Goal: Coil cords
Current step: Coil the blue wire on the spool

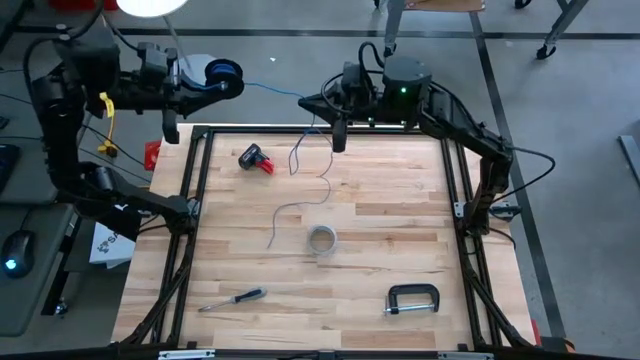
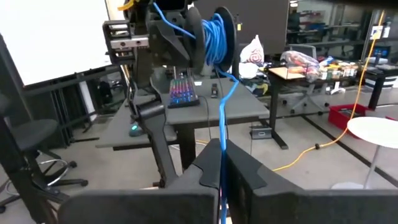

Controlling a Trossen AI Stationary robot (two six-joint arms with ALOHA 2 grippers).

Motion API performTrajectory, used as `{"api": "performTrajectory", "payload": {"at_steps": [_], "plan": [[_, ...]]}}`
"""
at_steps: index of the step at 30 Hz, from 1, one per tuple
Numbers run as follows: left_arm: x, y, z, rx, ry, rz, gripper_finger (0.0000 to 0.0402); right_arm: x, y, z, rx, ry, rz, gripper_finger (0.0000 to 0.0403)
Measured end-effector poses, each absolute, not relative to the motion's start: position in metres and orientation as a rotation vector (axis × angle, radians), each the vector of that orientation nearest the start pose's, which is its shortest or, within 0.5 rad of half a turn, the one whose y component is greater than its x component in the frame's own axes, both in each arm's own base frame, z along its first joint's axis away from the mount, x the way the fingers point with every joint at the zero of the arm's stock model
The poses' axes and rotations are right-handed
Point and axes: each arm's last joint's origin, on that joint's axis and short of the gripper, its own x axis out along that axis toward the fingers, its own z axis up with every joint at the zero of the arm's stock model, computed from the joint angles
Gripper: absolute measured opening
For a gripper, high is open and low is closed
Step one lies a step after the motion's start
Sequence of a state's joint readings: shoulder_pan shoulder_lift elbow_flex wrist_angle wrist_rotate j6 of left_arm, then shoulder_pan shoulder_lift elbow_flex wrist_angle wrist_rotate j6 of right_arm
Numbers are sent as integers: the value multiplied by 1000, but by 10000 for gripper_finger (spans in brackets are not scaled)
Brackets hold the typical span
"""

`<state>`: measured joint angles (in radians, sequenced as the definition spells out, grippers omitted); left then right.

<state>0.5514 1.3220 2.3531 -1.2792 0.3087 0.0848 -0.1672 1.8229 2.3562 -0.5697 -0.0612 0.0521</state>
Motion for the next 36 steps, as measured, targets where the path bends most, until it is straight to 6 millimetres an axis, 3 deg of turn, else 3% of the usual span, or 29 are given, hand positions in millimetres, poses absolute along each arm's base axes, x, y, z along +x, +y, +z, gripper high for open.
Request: {"api": "performTrajectory", "payload": {"at_steps": [10, 14, 23, 36], "plan": [[124, 62, 583, 17, 159, 99, 3, 356, -72, 532, 81, 32, -93, 0], [129, 65, 578, 2, 208, 96, 3, 356, -71, 532, 74, 33, -90, 0], [140, 72, 552, -15, 288, 94, 2, 356, -70, 527, 73, 80, -86, 0], [145, 75, 503, -132, 116, 120, 1, 356, -70, 524, 62, 112, -93, 0]]}}
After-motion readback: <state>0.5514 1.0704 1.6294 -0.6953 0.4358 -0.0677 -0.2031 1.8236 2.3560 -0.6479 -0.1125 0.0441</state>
